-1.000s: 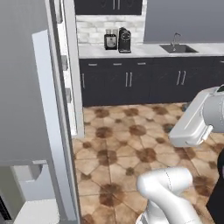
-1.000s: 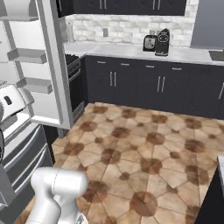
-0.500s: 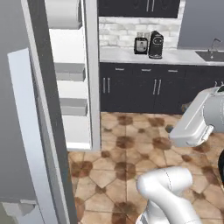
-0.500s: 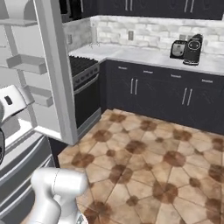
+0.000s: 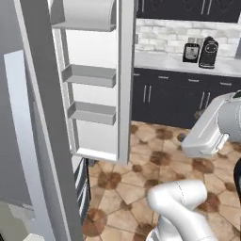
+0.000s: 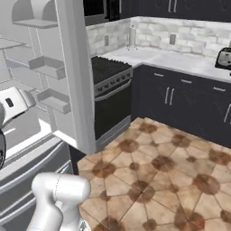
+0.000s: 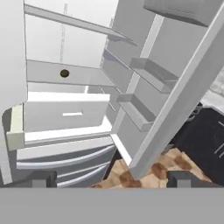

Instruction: Retrieve the peach and kiwi from the fridge and place them into the bowl on the dining table.

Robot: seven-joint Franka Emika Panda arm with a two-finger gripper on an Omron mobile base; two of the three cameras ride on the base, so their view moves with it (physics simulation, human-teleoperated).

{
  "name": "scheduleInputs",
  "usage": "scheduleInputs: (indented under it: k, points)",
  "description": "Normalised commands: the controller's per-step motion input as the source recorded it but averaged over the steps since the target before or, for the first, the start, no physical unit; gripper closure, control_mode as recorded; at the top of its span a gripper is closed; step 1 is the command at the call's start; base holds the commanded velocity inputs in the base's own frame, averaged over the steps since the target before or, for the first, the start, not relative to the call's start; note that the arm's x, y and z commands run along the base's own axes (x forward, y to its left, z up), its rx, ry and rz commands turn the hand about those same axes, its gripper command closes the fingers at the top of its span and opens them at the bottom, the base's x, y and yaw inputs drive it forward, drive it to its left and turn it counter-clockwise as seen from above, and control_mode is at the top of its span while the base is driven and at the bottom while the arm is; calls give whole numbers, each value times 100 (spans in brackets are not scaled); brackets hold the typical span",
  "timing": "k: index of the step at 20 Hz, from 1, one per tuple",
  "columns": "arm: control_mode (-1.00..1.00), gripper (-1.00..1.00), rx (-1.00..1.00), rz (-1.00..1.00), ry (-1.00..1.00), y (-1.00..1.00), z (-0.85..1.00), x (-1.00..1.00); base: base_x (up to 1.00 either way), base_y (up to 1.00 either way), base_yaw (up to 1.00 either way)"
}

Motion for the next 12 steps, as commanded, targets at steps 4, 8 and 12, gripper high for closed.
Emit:
scheduleInputs:
  k: [4, 8, 12]
  points:
    - [100, -100, 0, 0, 0, 0, 0, 0, 3, 0, 42]
    - [100, -100, 0, 0, 0, 0, 0, 0, 35, -8, 38]
    - [100, -100, 0, 0, 0, 0, 0, 0, 56, -19, 32]
